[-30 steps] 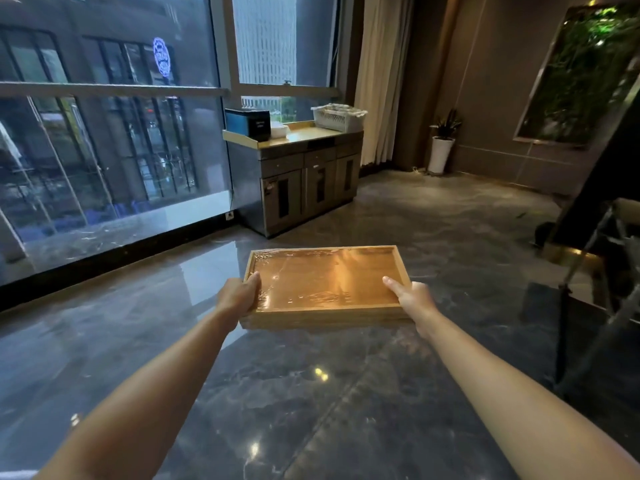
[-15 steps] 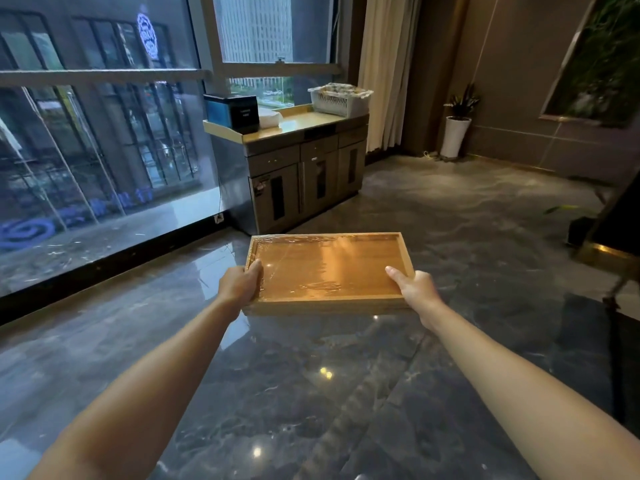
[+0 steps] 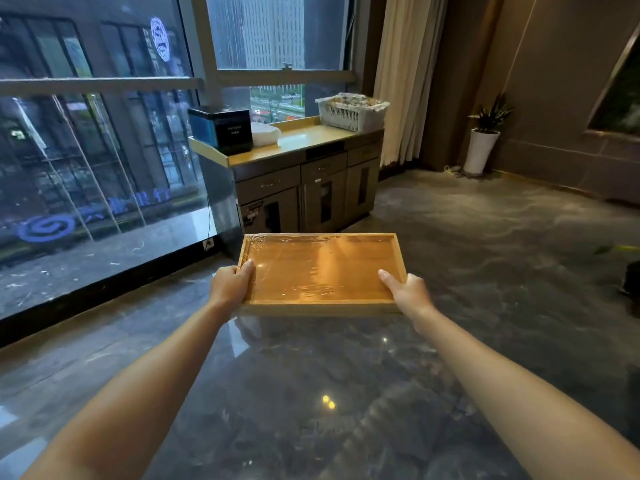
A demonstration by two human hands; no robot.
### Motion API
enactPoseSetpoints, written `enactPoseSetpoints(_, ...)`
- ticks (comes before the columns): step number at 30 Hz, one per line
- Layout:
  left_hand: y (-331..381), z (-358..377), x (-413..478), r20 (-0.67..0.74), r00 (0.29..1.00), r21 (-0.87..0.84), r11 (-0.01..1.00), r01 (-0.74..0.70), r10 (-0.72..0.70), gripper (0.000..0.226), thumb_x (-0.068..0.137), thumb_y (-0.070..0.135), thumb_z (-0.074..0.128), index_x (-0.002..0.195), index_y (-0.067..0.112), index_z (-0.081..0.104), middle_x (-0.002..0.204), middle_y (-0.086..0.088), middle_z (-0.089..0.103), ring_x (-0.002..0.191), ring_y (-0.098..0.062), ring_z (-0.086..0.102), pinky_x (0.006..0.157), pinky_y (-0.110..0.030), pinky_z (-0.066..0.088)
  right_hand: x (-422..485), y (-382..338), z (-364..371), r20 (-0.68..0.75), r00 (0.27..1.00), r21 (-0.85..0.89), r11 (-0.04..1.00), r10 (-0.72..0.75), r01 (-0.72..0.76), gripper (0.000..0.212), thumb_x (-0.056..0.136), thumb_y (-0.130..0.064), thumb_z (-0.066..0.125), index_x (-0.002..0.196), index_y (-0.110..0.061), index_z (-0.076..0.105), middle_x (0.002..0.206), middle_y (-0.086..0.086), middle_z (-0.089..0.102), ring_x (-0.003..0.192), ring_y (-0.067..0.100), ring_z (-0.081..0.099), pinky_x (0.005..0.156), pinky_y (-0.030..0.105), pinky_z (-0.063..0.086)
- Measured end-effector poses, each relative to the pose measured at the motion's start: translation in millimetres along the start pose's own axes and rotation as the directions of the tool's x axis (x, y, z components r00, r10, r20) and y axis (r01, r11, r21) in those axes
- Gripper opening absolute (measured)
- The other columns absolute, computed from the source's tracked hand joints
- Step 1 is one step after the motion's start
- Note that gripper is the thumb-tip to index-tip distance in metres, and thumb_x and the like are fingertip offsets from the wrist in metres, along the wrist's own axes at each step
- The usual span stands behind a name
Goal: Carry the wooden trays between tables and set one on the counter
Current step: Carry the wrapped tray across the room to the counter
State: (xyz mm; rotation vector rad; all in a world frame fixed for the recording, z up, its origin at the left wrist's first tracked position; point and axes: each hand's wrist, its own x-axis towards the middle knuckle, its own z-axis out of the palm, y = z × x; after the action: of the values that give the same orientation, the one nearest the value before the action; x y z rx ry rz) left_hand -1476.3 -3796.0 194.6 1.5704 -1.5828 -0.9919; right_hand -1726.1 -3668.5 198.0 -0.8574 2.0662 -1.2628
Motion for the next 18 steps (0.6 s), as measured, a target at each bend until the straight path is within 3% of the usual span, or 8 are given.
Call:
enactPoseSetpoints(9,27.7,79.7,230.4,0.003,1.0,-0.019,1.0,-0.005,0.005,0.047,0.094,0.036,0.045,0.055,0.011,0.051,0.06,-0.006,0.049,0.057,-0.02,0.045,0.053,-0.03,0.032,234.0,-39.4,57.0,0.051,0.998,-0.033,0.999,-0.031,0.033,0.054,0.087,-0.045,0.054,0.117,0.0,0.054,0.114,0.012,0.06,0.101,0.026,0.056,0.093,0.039,0.046)
enactPoseSetpoints(14,71.8,116.0,371.1,0.037,0.999,-0.04,0.999,-0.008,0.01,0.041,0.095,0.037,0.042,0.086,0.004,0.063,0.078,-0.009,0.058,0.072,-0.021,0.053,0.071,-0.032,0.038,367.8,-90.3,86.6,0.019,0.999,-0.013,0.999,-0.031,0.032,0.053,0.088,-0.043,0.054,0.119,0.0,0.054,0.122,0.015,0.061,0.113,0.031,0.057,0.096,0.04,0.046)
enactPoseSetpoints(18,104.0,144.4,461.8,0.068,0.997,-0.047,0.999,-0.021,0.024,0.039,0.095,0.038,0.042,0.068,0.015,0.056,0.079,-0.008,0.06,0.079,-0.023,0.056,0.073,-0.033,0.042,460.6,-120.4,97.5,0.018,0.999,0.002,1.0,-0.029,0.029,0.055,0.088,-0.044,0.054,0.123,-0.001,0.052,0.124,0.015,0.06,0.114,0.03,0.057,0.093,0.037,0.046)
